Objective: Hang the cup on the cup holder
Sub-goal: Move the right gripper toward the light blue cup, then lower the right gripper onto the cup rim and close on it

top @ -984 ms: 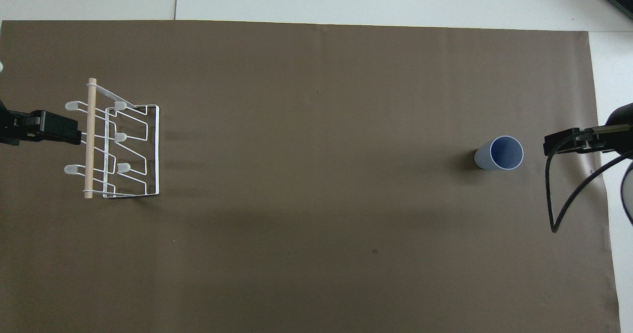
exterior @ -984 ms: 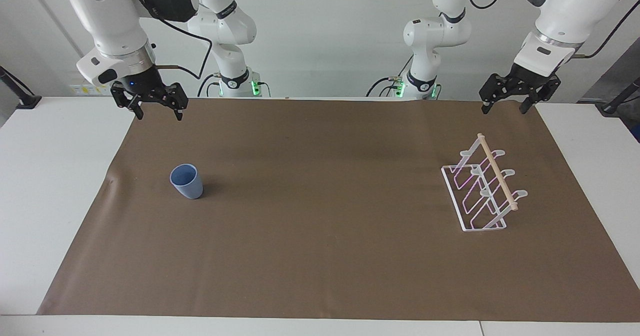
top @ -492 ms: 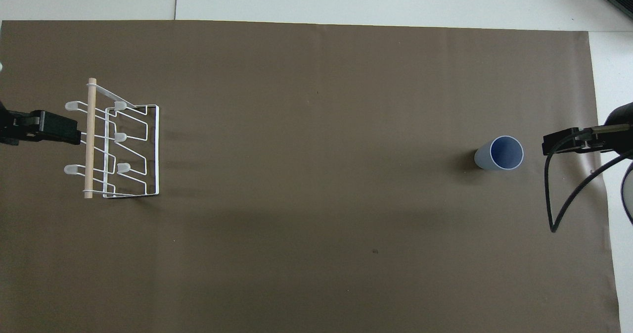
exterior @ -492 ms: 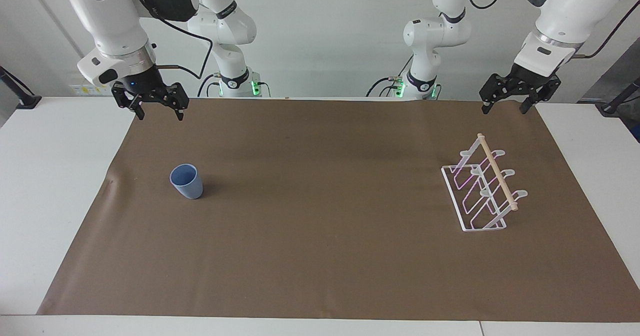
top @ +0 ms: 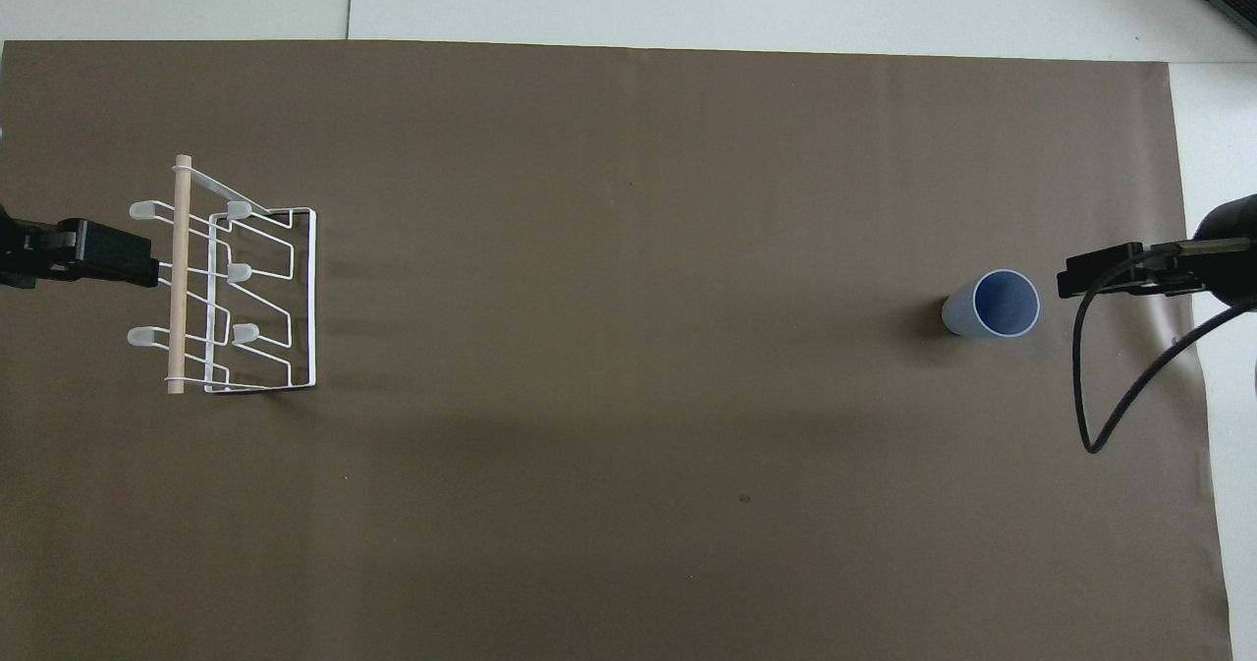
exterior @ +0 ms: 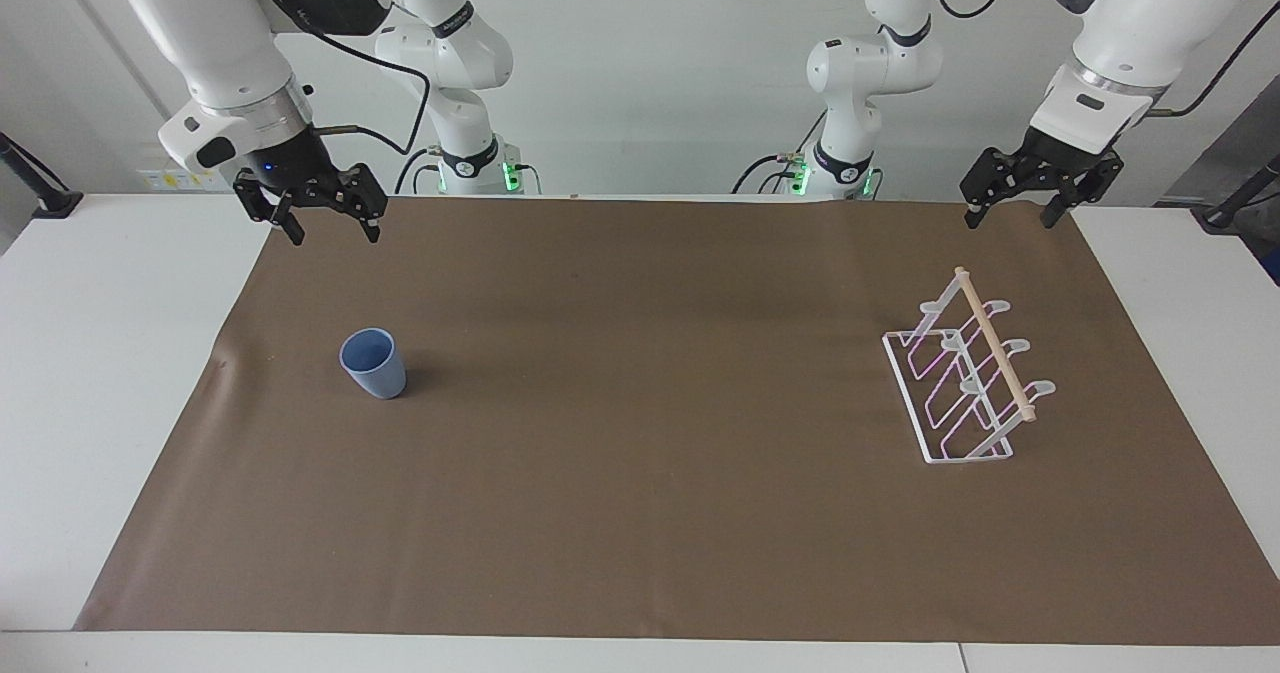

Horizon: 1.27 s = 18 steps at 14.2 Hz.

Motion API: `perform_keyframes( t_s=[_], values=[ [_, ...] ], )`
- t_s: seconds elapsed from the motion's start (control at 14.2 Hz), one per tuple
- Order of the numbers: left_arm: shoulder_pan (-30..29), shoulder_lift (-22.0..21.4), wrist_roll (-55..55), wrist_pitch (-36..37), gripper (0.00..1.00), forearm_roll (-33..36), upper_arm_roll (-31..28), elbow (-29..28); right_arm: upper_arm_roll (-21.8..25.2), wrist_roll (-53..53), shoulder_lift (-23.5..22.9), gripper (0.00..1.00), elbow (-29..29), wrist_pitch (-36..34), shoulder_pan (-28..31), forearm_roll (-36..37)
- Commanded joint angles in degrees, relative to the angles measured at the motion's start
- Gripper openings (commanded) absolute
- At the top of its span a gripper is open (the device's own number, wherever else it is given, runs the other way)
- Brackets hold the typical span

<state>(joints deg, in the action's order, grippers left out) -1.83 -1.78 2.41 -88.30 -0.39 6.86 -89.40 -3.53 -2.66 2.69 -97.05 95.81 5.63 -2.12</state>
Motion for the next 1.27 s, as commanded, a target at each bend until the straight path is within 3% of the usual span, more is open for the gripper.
perform_keyframes(
  t_s=[0.0,0.42,0.63,1.2],
  values=[
    [0.1,-1.5,0.1,-0.7,1.0,0.7,-0.3,-1.7,0.7,-0.8,2.2,1.0,-5.1,4.5,-0.1,-1.4],
    [0.2,-1.5,0.1,-0.6,1.0,0.7,-0.2,-1.7,0.7,-0.9,2.8,1.0,-17.4,18.3,-0.1,-1.4],
    [0.2,-1.5,0.2,-0.7,1.0,0.7,-0.2,-1.7,0.7,-6.1,2.1,1.0,-22.8,26.6,-0.4,-1.3],
    [0.2,-1.5,0.1,-1.3,1.0,0.7,-0.2,-1.7,0.7,-5.8,-4.1,1.0,-26.2,35.5,-0.3,-1.5]
  ],
)
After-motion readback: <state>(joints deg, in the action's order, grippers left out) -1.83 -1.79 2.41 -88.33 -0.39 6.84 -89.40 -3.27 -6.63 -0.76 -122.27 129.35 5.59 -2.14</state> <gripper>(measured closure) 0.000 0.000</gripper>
